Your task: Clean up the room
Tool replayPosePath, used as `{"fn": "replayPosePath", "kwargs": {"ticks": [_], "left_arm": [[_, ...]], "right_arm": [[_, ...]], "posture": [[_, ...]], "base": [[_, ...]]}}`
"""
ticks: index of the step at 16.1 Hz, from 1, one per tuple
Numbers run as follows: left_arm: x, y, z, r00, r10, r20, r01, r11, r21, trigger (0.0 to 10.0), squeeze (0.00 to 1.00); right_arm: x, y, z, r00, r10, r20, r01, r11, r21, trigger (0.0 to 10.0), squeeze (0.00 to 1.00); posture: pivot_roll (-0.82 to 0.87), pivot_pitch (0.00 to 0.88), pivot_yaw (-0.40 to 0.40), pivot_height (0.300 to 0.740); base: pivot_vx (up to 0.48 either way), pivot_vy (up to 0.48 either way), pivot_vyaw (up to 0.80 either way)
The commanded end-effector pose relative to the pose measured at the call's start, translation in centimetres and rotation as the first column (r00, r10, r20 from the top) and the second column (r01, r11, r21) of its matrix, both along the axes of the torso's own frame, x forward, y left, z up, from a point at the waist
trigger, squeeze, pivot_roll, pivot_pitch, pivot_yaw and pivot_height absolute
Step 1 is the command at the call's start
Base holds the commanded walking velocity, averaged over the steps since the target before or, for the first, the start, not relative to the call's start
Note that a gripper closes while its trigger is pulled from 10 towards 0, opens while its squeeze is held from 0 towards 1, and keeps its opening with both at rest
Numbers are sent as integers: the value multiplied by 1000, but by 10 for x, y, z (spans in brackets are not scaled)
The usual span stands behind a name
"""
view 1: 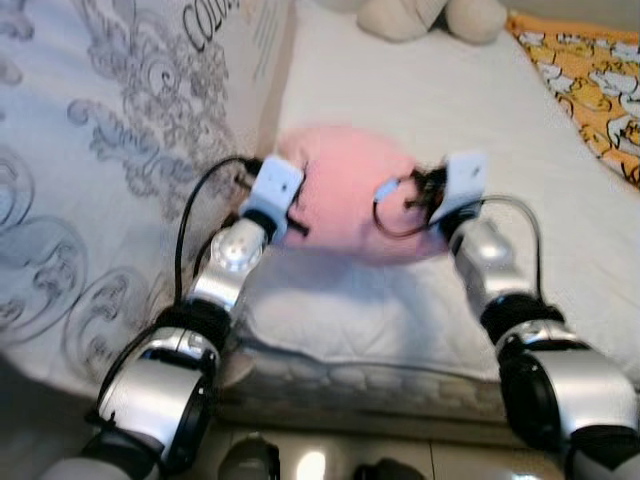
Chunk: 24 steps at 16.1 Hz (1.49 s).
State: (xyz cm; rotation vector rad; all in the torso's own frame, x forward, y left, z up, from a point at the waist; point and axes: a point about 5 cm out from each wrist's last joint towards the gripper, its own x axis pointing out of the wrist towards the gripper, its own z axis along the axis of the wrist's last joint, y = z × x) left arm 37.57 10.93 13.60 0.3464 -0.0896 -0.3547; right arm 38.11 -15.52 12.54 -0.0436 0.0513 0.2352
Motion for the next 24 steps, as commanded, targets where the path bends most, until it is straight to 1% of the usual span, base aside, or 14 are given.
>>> {"fn": "replayPosePath", "kwargs": {"ticks": [1, 3, 5, 7, 8, 10, 13, 14, 17, 19, 20, 21, 23, 24], "left_arm": [[-4, 1, -9, 1000, 4, -14, -4, 1000, 22, 0, 0], [-10, -2, -21, 999, -1, -54, 0, 1000, -22, 0, 0], [-16, -5, -32, 995, 1, -97, -7, 998, -59, 0, 0], [-28, -17, -47, 991, -15, -136, -1, 994, -113, 0, 0], [-33, -25, -47, 992, -24, -124, 7, 991, -136, 0, 0], [-31, -31, -39, 995, -41, -89, 27, 988, -153, 0, 0], [-10, -31, 7, 998, -27, 50, 35, 986, -164, 0, 0], [1, -24, 28, 995, 0, 104, 17, 986, -166, 0, 0], [13, -5, 54, 984, 64, 168, -37, 987, -157, 0, 0], [17, 19, 62, 969, 135, 207, -107, 984, -140, 0, 0], [17, 24, 62, 966, 150, 211, -122, 983, -136, 0, 0], [14, 41, 56, 949, 217, 227, -193, 974, -120, 0, 0], [8, 57, 50, 921, 299, 252, -278, 954, -117, 0, 0], [3, 69, 47, 893, 358, 272, -338, 933, -119, 0, 0]], "right_arm": [[-5, -3, -14, 998, -13, -56, 11, 1000, -25, 0, 0], [-11, 5, -25, 995, 23, -93, -25, 1000, -17, 0, 0], [-17, 6, -37, 989, 41, -142, -44, 999, -19, 0, 0], [-22, 5, -47, 983, 48, -177, -52, 998, -20, 0, 0], [-23, 5, -47, 984, 49, -172, -53, 998, -20, 0, 0], [-19, 6, -39, 990, 50, -133, -54, 998, -23, 0, 0], [4, 12, 13, 997, 57, 53, -55, 998, -40, 0, 0], [13, 16, 37, 989, 74, 125, -69, 997, -42, 0, 0], [24, 29, 76, 967, 114, 226, -105, 993, -50, 0, 0], [28, 42, 94, 955, 140, 260, -135, 990, -38, 0, 0], [29, 44, 95, 955, 144, 258, -140, 990, -35, 0, 0], [27, 54, 90, 957, 165, 239, -166, 986, -17, 0, 0], [24, 62, 80, 959, 187, 214, -190, 982, -7, 0, 0], [22, 67, 73, 958, 205, 199, -208, 978, -2, 0, 0]], "posture": [[95, 221, -44, 740], [90, 243, -47, 740], [91, 248, -50, 740], [88, 249, -53, 740], [85, 245, -56, 740], [85, 239, -58, 740], [81, 213, -64, 740], [81, 202, -67, 740], [91, 173, -77, 740], [108, 153, -87, 740], [108, 153, -87, 740], [112, 153, -89, 740], [110, 160, -93, 740], [108, 164, -95, 740]], "base": [[0, 0, 0], [0, 0, 0], [0, 0, 0], [0, 0, 0], [0, 0, 0], [0, 0, 0], [0, 0, 0], [0, 0, 0], [0, 0, 0], [0, 0, 0], [0, 0, 0], [0, 0, 0], [0, 0, 0], [0, 0, 0]]}}
